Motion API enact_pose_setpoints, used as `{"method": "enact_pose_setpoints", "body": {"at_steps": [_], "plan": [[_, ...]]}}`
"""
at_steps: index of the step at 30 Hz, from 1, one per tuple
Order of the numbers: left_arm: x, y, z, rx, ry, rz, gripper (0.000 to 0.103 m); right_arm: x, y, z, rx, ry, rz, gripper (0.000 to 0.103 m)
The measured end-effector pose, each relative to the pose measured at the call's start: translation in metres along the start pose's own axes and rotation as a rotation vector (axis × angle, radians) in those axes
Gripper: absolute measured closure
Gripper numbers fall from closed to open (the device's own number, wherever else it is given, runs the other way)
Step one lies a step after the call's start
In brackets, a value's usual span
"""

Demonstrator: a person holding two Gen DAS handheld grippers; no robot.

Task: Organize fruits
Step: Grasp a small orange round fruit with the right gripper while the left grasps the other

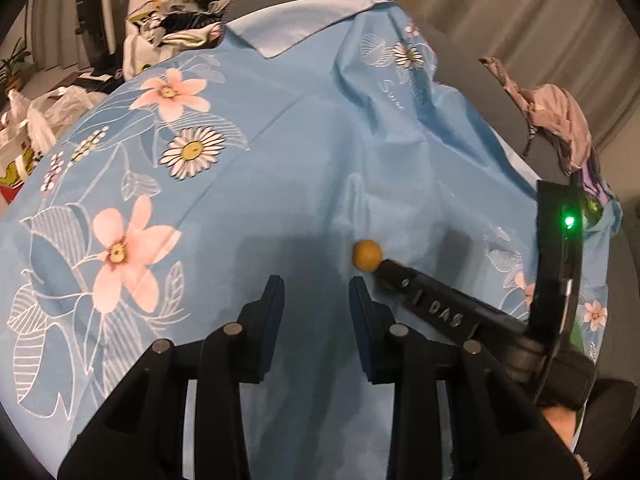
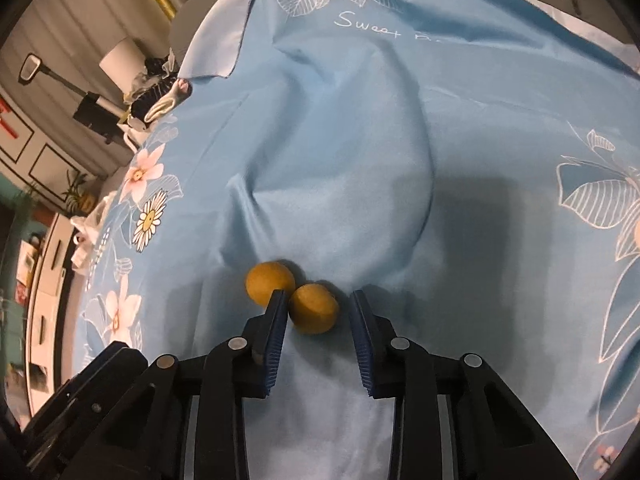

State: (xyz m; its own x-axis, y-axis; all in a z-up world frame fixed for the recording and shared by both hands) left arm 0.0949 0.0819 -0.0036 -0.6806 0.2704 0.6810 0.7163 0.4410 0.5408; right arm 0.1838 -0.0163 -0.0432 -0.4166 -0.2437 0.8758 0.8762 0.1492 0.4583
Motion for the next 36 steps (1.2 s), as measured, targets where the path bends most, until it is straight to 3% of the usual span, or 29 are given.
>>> {"method": "enact_pose_setpoints", "body": {"at_steps": [6,14,18,23,28,32,36], "plan": [[-0.013,0.0,-0.018,-0.026,-0.049,0.018,0.071,0.033,-0.014,-0.03,-0.041,-0.017,-0.025,0.076],[-0.046,-0.002,-0.04,-0.084,-0.037,0.048,0.071,0.073,-0.059,-0.09,-0.062,-0.135,-0.059,0.076],[-0.064,-0.008,-0.038,-0.165,0.092,0.068,0.072,0.073,-0.055,-0.093,-0.044,-0.159,-0.067,0.076],[-0.076,-0.003,-0.041,-0.158,0.04,0.073,0.071,0.077,-0.055,-0.092,-0.033,-0.144,-0.083,0.076],[-0.091,0.0,-0.034,-0.136,0.058,0.109,0.072,0.081,-0.058,-0.089,-0.018,-0.125,-0.091,0.076],[-0.093,0.005,-0.033,-0.14,0.052,0.088,0.078,0.082,-0.056,-0.091,-0.02,-0.125,-0.098,0.076],[-0.094,0.003,-0.035,-0.171,0.079,0.066,0.078,0.08,-0.058,-0.093,-0.032,-0.113,-0.086,0.076]]}}
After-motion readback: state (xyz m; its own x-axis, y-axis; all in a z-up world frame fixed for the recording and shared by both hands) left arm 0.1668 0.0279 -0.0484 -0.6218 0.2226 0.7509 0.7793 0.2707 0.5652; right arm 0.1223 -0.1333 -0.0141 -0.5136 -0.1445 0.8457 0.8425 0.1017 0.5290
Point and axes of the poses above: each gripper's, at about its wrist camera, not at the fingertips, and x roughly against the way its jaws point, z to its left, y to its top, the point moved 9 cm from there along -x, roughly the way its jaws point, and after that the axes turned 11 degrees about -y, right-handed, at the moved point
